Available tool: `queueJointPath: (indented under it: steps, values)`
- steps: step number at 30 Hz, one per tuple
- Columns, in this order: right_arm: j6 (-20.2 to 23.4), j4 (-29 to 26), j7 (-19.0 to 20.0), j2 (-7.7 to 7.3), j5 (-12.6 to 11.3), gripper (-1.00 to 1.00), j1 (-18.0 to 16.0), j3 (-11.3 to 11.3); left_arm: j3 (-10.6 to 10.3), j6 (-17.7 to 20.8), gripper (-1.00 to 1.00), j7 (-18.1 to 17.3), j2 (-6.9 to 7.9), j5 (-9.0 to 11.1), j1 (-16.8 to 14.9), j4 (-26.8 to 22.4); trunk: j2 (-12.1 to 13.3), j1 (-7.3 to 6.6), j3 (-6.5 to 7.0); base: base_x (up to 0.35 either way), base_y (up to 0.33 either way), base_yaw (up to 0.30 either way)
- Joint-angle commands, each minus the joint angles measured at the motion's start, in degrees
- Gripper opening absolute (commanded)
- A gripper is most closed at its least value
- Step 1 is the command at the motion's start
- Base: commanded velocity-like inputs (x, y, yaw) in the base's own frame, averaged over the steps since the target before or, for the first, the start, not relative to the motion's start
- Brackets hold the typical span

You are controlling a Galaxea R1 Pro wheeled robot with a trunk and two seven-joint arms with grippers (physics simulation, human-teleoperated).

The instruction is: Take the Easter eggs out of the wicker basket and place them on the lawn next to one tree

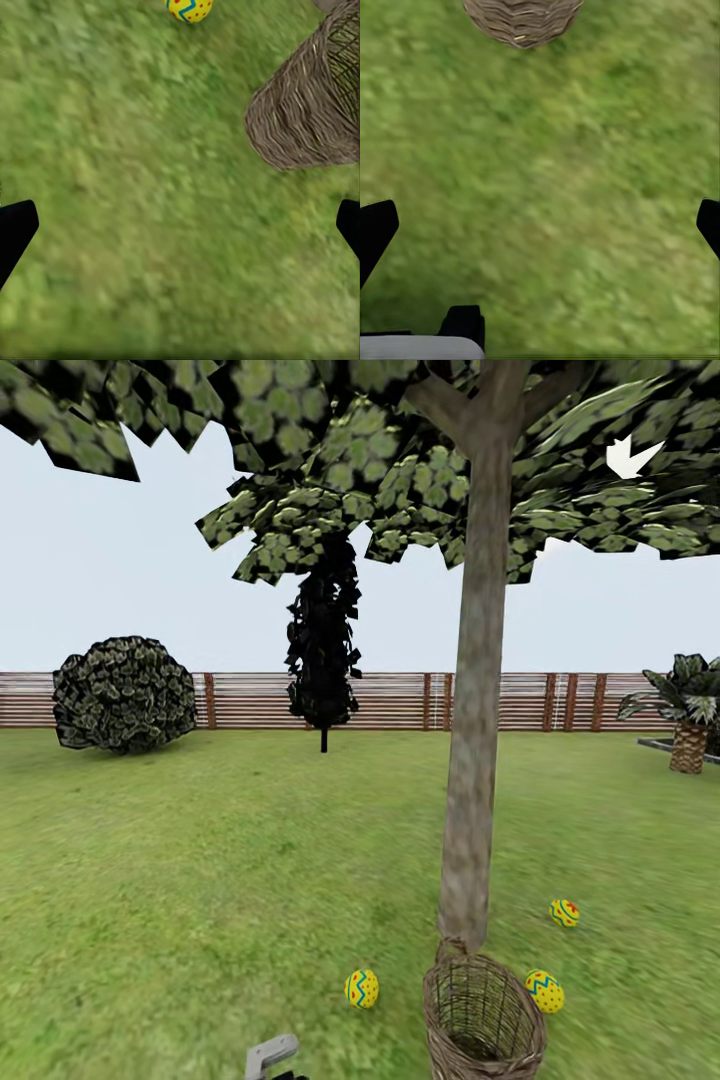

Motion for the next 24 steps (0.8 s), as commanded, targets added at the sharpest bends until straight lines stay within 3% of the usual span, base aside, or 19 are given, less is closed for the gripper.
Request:
queueJointPath:
  steps: [1,4,11,17,20,24]
  values:
    - [0.06,0.08,0.19,0.00,0.18,1.00,0.12,0.18,0.03,0.31,1.00,0.08,-0.03,0.32,-0.02,0.11,0.36,-0.22,0.18,0.000,0.000,0.000]
    - [0.06,0.08,0.19,0.28,0.23,1.00,0.36,0.25,0.06,0.32,1.00,0.34,-0.07,0.32,-0.02,0.32,1.56,-0.88,0.95,0.000,0.000,0.000]
    - [0.06,0.08,0.19,1.62,0.24,1.00,0.46,0.26,0.10,0.39,1.00,-0.18,2.98,0.71,-0.02,5.72,4.37,-2.41,2.75,0.000,0.000,0.000]
    - [0.10,0.08,0.16,2.72,0.30,1.00,0.92,0.26,0.43,0.65,1.00,-0.16,4.66,4.09,-0.02,10.87,6.77,-3.73,4.35,0.000,0.000,0.000]
    - [0.06,0.08,0.16,3.32,0.39,1.00,1.87,0.26,0.37,3.16,1.00,-0.44,4.93,4.48,-0.02,13.85,7.98,-4.39,5.15,0.000,0.000,0.000]
    - [0.06,0.08,0.16,3.46,0.42,1.00,2.20,0.26,0.31,3.77,1.00,-0.38,5.32,4.53,-0.02,14.83,9.58,-5.27,6.22,0.000,0.000,0.000]
